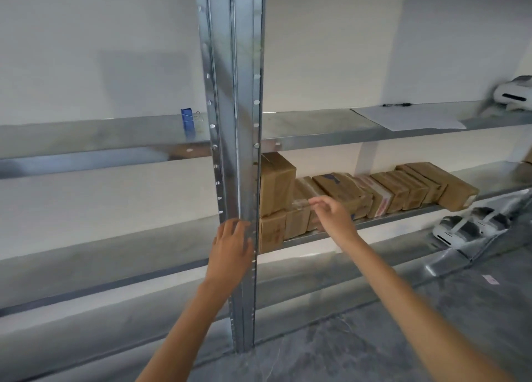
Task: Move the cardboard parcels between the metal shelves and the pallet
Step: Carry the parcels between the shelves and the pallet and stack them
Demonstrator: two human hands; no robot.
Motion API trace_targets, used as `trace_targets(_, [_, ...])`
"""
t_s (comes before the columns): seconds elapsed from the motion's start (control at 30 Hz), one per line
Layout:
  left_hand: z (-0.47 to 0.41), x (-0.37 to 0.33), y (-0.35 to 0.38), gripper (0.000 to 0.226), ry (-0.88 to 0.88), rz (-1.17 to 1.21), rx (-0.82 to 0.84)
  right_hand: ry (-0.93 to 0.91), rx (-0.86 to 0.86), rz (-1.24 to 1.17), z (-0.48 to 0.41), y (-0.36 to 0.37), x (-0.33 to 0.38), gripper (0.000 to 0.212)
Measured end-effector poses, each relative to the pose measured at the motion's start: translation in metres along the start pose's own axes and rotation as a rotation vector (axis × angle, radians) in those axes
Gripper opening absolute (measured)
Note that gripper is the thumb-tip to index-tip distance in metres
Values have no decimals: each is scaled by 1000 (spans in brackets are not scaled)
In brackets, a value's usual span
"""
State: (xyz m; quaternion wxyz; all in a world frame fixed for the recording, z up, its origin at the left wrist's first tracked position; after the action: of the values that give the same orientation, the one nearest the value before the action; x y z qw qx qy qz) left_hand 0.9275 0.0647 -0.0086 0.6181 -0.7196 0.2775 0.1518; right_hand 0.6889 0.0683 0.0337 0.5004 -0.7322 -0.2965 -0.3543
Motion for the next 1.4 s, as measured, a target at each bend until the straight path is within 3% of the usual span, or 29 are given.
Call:
trace_targets(0.2, [-19,7,9,34,-90,2,-58,49,14,26,-82,16,2,34])
trace_targets(0.43, [-37,-16,23,33,-191,-2,-138,122,260,160,-135,44,-7,67])
trace_targets(0.6, [-45,-21,34,38,-330,54,-171,384,401,-305,-154,55,-32,76])
trace_targets(0.83, [-41,-35,51,32,-472,117,-260,645,509,-720,-180,48,-56,56])
trace_targets(0.93, [-32,-40,58,30,-500,115,-264,525,460,-488,-196,32,-71,53])
trace_targets(1.0, [-26,-38,62,28,-528,117,-281,305,429,-117,-208,23,-74,69])
trace_targets(1.07, [-21,-36,65,26,-543,119,-305,135,432,51,-214,25,-70,88])
trace_targets(1.23, [-14,-43,67,25,-588,128,-317,10,508,92,-210,39,-56,107])
trace_targets(1.4, [-2,-53,60,25,-572,116,-338,-3,422,35,-212,32,-50,87])
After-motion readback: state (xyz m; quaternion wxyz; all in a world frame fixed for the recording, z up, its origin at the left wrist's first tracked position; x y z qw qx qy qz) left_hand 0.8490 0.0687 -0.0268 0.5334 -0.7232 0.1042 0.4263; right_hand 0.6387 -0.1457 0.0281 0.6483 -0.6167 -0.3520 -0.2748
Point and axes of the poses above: each hand's wrist, its own z-axis away from the middle knuckle, its own y-axis out of the palm, x = y × z, the point moved 5 cm from there along -z, towards the middle knuckle, and after that the axes turned 10 degrees about -y, right-handed, at the moved point
